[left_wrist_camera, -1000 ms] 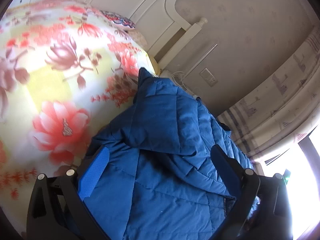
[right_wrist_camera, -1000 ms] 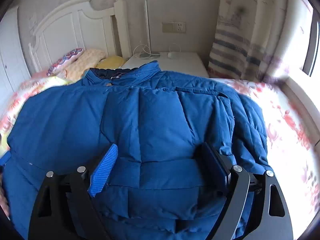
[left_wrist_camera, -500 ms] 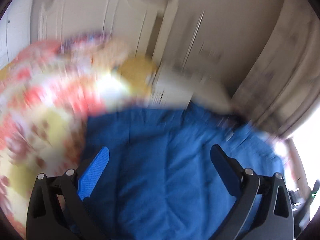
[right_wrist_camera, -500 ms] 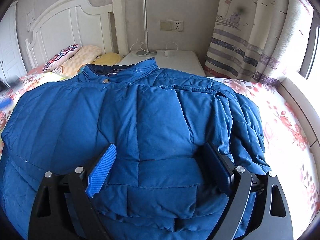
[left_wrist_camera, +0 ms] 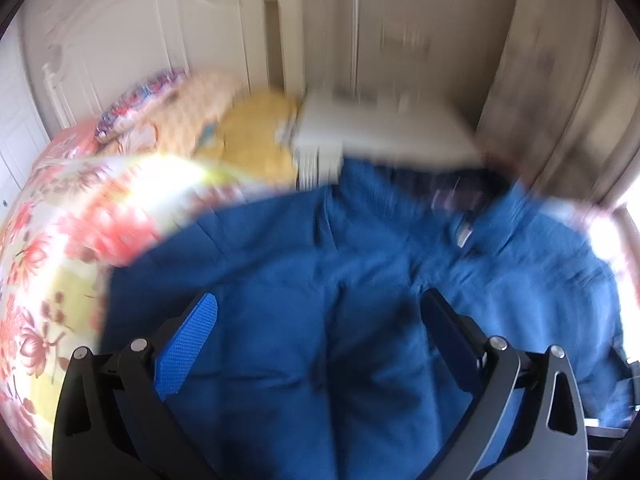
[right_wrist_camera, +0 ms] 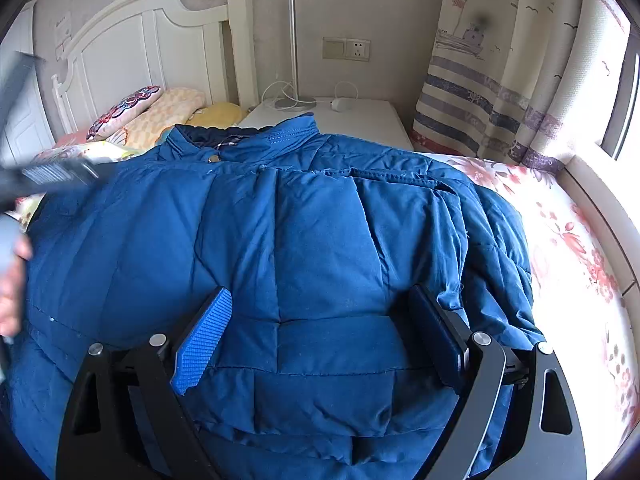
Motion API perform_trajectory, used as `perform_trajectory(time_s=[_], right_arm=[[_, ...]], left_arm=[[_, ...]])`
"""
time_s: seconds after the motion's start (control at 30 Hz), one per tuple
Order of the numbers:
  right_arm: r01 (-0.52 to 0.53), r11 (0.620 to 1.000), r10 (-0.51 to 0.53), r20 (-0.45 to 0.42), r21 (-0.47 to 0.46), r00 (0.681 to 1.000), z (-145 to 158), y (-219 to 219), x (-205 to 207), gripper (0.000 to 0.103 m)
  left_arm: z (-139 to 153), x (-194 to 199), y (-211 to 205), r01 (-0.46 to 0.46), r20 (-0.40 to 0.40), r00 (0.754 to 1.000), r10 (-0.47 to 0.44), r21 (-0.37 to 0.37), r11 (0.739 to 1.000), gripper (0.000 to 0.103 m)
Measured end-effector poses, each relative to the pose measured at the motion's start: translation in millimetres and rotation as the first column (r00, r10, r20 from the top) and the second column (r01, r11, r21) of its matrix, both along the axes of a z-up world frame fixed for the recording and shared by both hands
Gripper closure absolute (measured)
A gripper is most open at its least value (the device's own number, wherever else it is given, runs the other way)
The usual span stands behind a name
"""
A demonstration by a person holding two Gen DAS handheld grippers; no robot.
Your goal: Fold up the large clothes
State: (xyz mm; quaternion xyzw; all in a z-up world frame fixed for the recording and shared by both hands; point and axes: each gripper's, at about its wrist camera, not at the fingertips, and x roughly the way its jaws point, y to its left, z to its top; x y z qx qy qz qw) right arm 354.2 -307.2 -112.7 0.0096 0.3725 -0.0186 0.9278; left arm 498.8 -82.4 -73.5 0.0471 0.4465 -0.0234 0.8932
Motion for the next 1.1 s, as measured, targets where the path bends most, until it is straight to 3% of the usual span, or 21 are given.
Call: perform_trajectory(time_s=[0.03,0.07,0.3,0.5,0.63,0.7,0.77,1.1], right_arm=[[-0.003,1.000,0.003,0.002,0.003,1.000,0.2,-0.2,-0.3,0.017],[-0.005,1.000,0.005,0.005,0.008,1.000,0.6,-0.6,-0.6,0.017],[-0.003,1.000,0.003,0.000,0.015,1.000,0.3,-2.1,-0.5,0.017],[-0.004,1.000,0.004,0.000,0.018,1.000,-0.2,-3.2,-0.2,0.017],[-0.004,1.000,0.004,0.000,0.020,1.000,-0.2,-3.5,-0.1,0.017],[-0.004,1.000,0.004,0.000,0.019,1.000,0.1,-2.4,-0.3,0.017],[-0.002,1.000,0.002,0.000,0.014,1.000,0.4,-1.9,-0.4,0.017],[0.017,1.000,-0.017,0.020,0.000,1.000,4.6,-2.1,-7.1,0.017]], left_arm=[[-10.6,2.4,-5.3,0.007,0.015,1.000,-0.007,0.031,0.999,0.002],[-14.8,-2.5,-9.8,0.006,0.088,0.996,-0.011,0.060,0.998,0.002],[-7.1,-19.1,-3.2,0.023,0.077,0.997,-0.029,0.069,0.997,0.002],[19.2,-103.3,28.8,0.037,0.160,0.986,-0.045,0.052,0.998,0.002],[0.2,-128.5,41.7,0.040,0.107,0.993,-0.050,0.091,0.995,0.002],[-15.1,-132.3,48.2,0.061,0.109,0.992,-0.068,0.070,0.996,0.002],[-17.0,-131.7,53.2,0.060,0.109,0.992,-0.063,0.035,0.998,0.002],[-22.9,-127.7,53.8,0.058,0.096,0.994,-0.060,0.021,0.998,0.002]])
